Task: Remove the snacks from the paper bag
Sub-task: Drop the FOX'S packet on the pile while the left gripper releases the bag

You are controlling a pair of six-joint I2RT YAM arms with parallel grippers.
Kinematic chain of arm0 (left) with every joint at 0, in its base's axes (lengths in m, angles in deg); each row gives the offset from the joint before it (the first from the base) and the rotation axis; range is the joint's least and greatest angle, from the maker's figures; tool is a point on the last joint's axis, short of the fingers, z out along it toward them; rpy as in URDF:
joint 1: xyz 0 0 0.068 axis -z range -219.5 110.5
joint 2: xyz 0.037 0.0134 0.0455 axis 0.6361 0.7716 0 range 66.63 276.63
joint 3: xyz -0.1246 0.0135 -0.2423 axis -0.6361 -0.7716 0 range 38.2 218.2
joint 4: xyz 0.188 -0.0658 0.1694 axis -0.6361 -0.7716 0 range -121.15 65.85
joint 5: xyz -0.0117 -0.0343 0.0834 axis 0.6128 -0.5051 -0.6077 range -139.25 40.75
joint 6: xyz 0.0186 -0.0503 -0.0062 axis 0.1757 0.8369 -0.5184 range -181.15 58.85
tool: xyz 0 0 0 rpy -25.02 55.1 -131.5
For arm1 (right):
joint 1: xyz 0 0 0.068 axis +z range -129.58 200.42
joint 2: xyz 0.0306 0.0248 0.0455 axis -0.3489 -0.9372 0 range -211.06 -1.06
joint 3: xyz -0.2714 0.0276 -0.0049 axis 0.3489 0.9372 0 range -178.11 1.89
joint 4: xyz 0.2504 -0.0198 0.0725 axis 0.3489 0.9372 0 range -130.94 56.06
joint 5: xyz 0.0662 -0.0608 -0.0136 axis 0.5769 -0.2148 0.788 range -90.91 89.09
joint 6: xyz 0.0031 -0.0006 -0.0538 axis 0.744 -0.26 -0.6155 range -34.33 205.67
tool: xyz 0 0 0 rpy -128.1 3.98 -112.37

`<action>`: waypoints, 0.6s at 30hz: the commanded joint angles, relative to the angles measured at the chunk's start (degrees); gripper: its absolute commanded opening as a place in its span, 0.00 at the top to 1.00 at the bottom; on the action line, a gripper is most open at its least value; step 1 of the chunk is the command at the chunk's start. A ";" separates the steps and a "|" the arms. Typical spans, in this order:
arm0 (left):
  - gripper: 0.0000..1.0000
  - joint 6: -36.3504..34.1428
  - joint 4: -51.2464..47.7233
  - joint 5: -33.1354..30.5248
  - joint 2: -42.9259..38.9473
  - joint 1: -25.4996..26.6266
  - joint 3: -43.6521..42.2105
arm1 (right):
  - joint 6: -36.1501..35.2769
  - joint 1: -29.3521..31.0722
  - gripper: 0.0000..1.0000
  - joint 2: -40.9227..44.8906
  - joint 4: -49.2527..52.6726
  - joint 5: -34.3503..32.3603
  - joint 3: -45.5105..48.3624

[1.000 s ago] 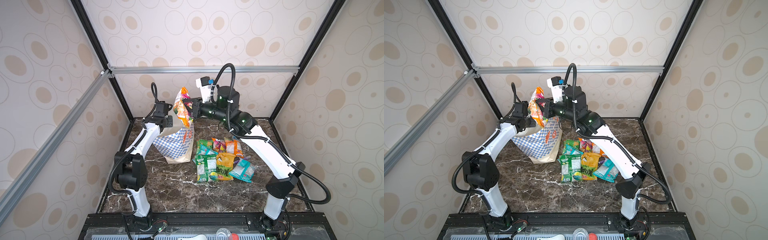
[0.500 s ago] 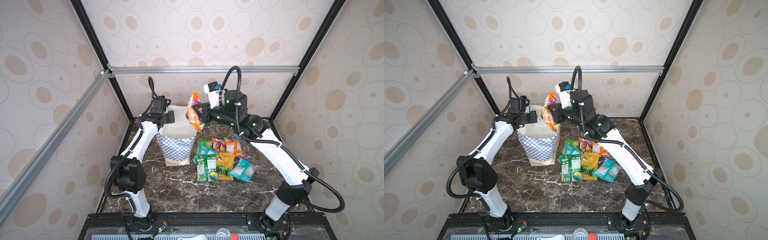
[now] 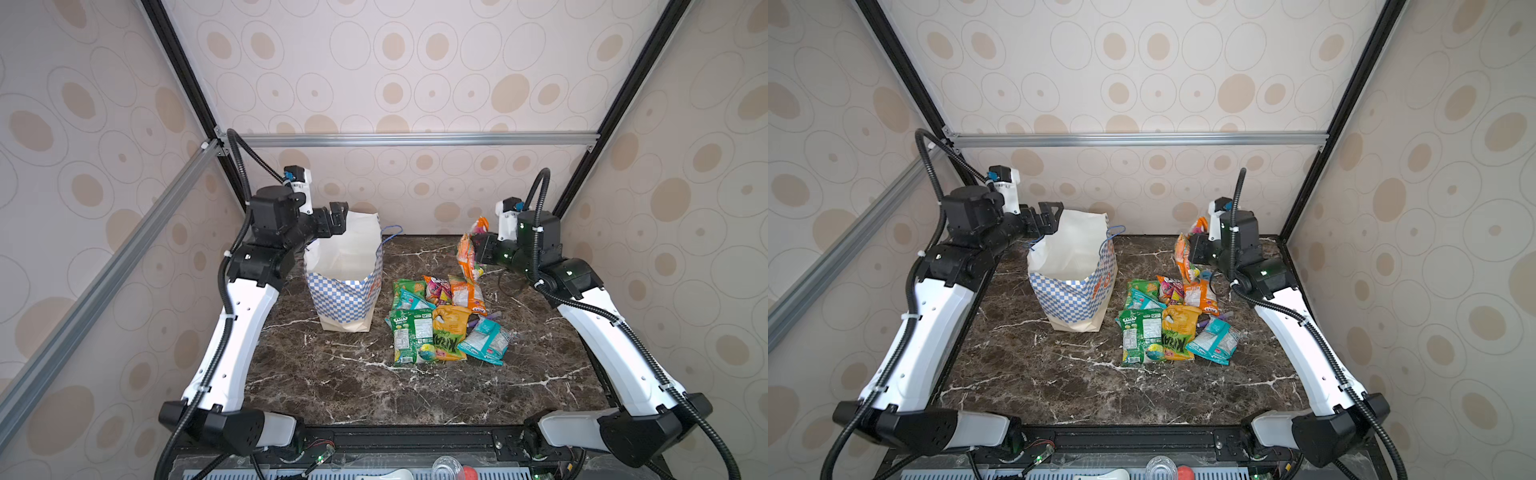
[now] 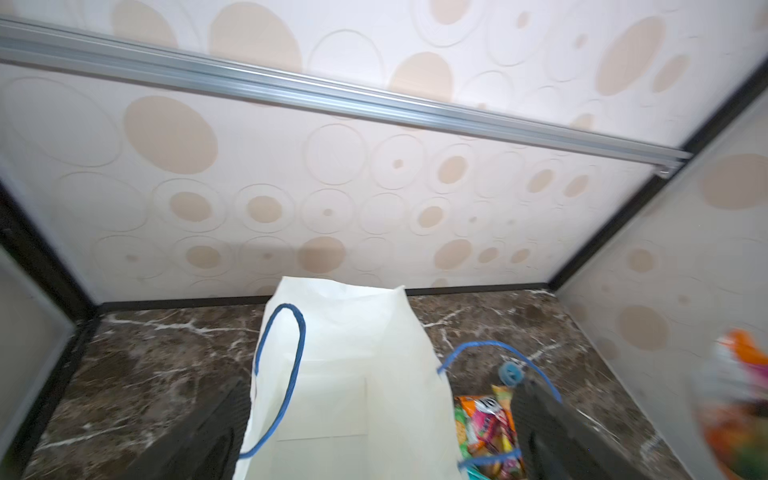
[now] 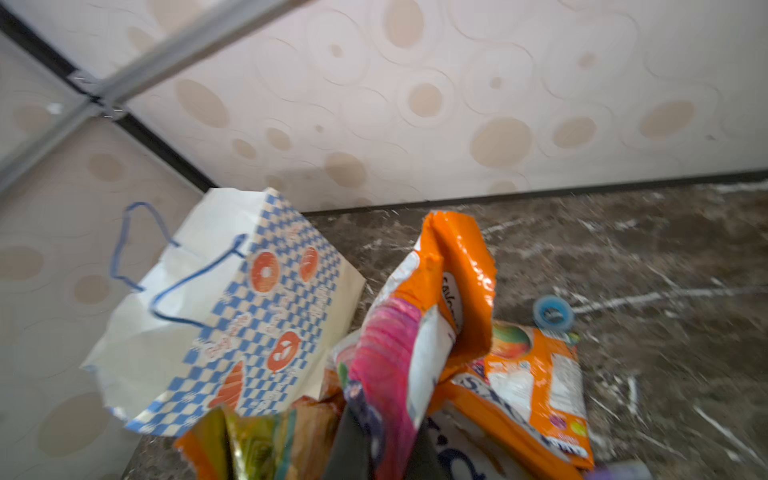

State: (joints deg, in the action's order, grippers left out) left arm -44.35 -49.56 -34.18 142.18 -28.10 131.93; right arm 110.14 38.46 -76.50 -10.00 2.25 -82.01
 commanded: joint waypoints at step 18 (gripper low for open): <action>0.02 -4.09 13.65 4.24 -26.38 4.89 -34.98 | 10.63 -17.87 0.92 -29.34 -15.83 -2.46 8.22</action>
State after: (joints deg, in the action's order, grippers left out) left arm -44.76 -34.21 -25.24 118.38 -23.55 97.05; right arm 120.17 21.04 -104.45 -22.98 1.22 -70.80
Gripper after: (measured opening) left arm 0.982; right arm 0.082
